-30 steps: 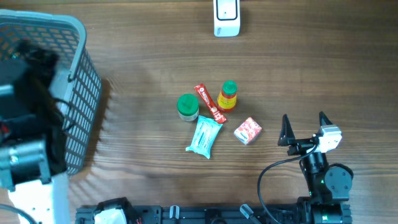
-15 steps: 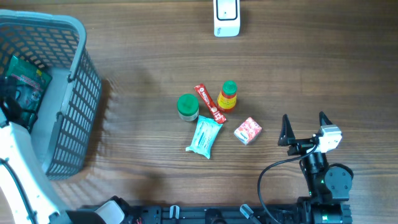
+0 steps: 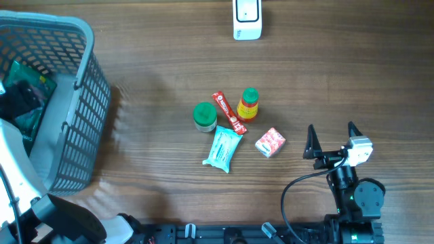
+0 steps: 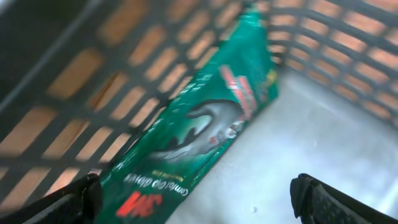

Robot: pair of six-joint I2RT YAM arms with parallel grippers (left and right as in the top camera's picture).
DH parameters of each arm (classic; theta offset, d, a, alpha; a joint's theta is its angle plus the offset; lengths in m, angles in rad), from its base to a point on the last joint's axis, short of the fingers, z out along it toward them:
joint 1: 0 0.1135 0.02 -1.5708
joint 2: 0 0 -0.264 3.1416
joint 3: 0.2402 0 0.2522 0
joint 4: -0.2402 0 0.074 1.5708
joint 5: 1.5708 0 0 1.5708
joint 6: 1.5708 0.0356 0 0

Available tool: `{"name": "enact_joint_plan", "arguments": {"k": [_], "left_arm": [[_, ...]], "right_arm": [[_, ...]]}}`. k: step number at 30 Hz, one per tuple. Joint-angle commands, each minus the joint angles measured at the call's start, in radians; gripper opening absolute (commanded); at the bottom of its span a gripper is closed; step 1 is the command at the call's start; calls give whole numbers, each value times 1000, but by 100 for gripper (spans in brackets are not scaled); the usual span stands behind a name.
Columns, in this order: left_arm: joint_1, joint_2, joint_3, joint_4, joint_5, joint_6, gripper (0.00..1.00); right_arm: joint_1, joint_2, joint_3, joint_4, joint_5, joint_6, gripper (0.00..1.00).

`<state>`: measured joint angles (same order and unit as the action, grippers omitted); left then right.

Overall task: Scan the item barcode
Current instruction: 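Reach the left gripper into the basket and grasp the green glove bag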

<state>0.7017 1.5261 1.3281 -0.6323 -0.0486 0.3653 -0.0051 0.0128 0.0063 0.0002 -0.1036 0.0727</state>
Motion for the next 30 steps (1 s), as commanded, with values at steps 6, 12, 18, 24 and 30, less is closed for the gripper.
{"name": "enact_joint_plan", "arguments": {"k": [6,12,18,24,30], "left_arm": [[2,95,0,13,89,420,100],[2,175,0,103,74,421,100],[2,175,0,174,74,433,100],[2,177,0,165,75,451,100],[3,231,0,140,74,451,100]], "right_arm": [[4,-8,-1,5,2,-13,100],[4,-8,-1,5,2,-14,100],[4,-8,-1,5,2,-14,100],[4,-8,-1,5,2,-14,100],[4,-8,-1,5,2,-14,100]]}}
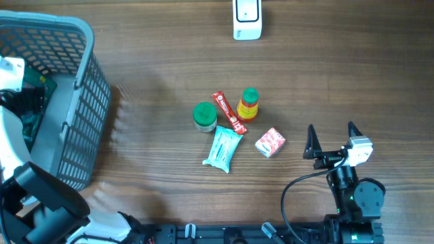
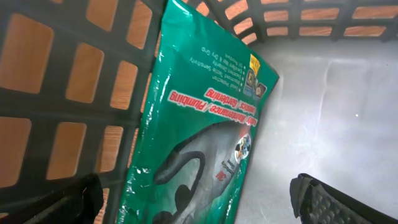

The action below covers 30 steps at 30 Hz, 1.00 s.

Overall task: Scan the item barcode
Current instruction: 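Reach the left gripper into the basket and grasp the green glove bag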

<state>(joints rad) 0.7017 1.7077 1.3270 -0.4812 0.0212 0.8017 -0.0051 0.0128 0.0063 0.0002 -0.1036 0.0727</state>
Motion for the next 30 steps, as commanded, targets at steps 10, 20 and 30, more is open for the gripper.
{"name": "enact_joint_plan", "arguments": {"k": [10,20,30], "left_arm": [[21,93,1,-8,-9,14,99],[42,122,-1,-144,277,-43,100],[33,225,-109,-149,296,-80,100]], "right_arm": [[4,-8,-1,5,2,-14,100],[4,-8,-1,5,2,-14,100],[4,-8,-1,5,2,-14,100]]}}
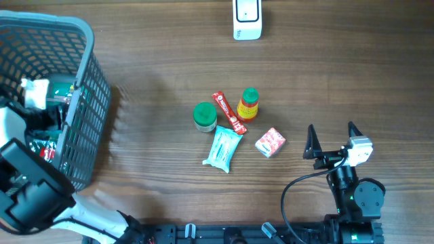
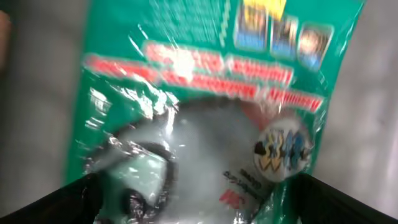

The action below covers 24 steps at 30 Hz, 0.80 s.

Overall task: Scan the item barcode
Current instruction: 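Reach the left gripper into the basket and grasp the green glove bag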

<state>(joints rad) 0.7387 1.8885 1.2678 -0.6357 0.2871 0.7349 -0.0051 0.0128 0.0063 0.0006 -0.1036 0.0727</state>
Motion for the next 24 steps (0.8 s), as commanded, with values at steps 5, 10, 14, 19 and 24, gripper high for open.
{"name": "enact_joint_plan", "arguments": {"k": [5,10,14,19,24], "left_arm": [[-4,112,-92,47,21,-12,92],[-4,130,-96,64,-13,-8,4],[-8,58,-67,64,-19,-29,4],[-8,-118,16,64,-19,-98,4],[-8,-386,23,75,-19,-100,4]], "right_arm": [[4,-8,-1,5,2,-14,100],[4,-8,-1,5,2,-14,100],[4,-8,-1,5,2,-14,100],[4,-8,-1,5,2,-13,100],[4,-8,-1,5,2,-13,100]]}}
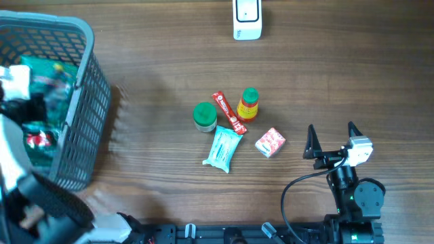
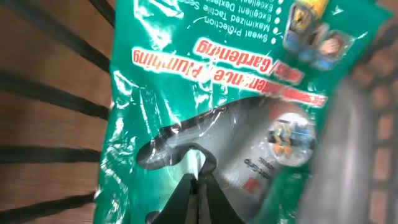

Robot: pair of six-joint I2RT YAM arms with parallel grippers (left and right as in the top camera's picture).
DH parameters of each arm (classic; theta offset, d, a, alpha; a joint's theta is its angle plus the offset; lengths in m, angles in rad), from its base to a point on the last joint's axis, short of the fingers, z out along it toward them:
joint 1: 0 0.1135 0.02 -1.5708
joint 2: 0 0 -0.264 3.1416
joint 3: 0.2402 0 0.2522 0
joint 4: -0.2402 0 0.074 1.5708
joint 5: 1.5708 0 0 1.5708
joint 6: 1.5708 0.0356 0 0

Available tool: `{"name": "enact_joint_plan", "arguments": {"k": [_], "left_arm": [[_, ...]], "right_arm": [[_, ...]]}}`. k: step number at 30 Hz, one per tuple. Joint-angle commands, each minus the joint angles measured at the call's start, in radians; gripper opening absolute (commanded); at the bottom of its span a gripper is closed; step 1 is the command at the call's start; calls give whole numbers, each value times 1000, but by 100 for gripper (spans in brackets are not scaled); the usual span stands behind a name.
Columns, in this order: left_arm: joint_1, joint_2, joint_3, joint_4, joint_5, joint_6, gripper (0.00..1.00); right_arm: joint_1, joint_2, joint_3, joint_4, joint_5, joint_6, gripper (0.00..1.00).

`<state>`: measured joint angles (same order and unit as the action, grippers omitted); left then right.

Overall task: Scan the item barcode
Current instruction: 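Reach the left gripper into the basket and grasp the green glove bag, then lift the green glove bag out and lay it on the table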

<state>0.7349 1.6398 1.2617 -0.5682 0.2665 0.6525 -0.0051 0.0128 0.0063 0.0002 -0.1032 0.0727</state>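
A green glove packet (image 2: pixel 211 99) with red lettering fills the left wrist view. My left gripper (image 2: pixel 199 182) is shut on its clear film near the middle, jaws pressed together. From overhead the packet (image 1: pixel 46 80) is a green blur inside the grey basket (image 1: pixel 85 102) at the far left, with the left arm over it. The white scanner (image 1: pixel 247 19) stands at the table's far edge. My right gripper (image 1: pixel 332 137) is open at the near right, holding nothing.
Mid-table lie a green-lidded jar (image 1: pixel 205 116), a red stick pack (image 1: pixel 229 112), a small bottle with a green cap (image 1: pixel 249 104), a teal wipes packet (image 1: pixel 222 148) and a red-and-white box (image 1: pixel 270 142). The basket's mesh walls surround the left arm.
My left gripper's fingers stood wide apart around the packet; now they are shut on it. The packet sits farther back in the basket, against the mesh. The right arm is unchanged.
My left gripper was open inside the basket, with the green packet leaning on the mesh wall. It then faced the packet more squarely, then was close over it with fingers spread. Now it is shut on the packet. The right arm stayed still throughout.
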Motion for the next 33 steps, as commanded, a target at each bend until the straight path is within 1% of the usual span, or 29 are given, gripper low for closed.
{"name": "enact_joint_plan", "arguments": {"k": [1,6,11,13,16,17,19,22,25,27,33], "left_arm": [[-3,-186,29,7,2,-23,4],[-4,-315,29,67,2,-130,4],[-4,-487,29,173,16,-250,4],[-4,-569,29,199,79,-287,4],[-4,-684,29,187,228,-299,4],[-5,-725,29,183,272,-325,4],[-5,-774,29,183,342,-382,4],[-13,-825,29,185,508,-437,4],[-98,-842,29,187,632,-502,4],[-168,-838,29,183,645,-531,4],[-482,-828,29,176,634,-530,4]], "right_arm": [[4,-8,-1,5,2,-14,100],[4,-8,-1,5,2,-14,100],[4,-8,-1,5,2,-14,99],[4,-8,-1,5,2,-14,100],[4,-8,-1,5,2,-14,100],[4,-8,-1,5,2,-14,100],[4,-8,-1,5,2,-14,100],[4,-8,-1,5,2,-14,100],[4,-8,-1,5,2,-14,100],[4,-8,-1,5,2,-13,100],[4,-8,-1,5,2,-14,100]]}}
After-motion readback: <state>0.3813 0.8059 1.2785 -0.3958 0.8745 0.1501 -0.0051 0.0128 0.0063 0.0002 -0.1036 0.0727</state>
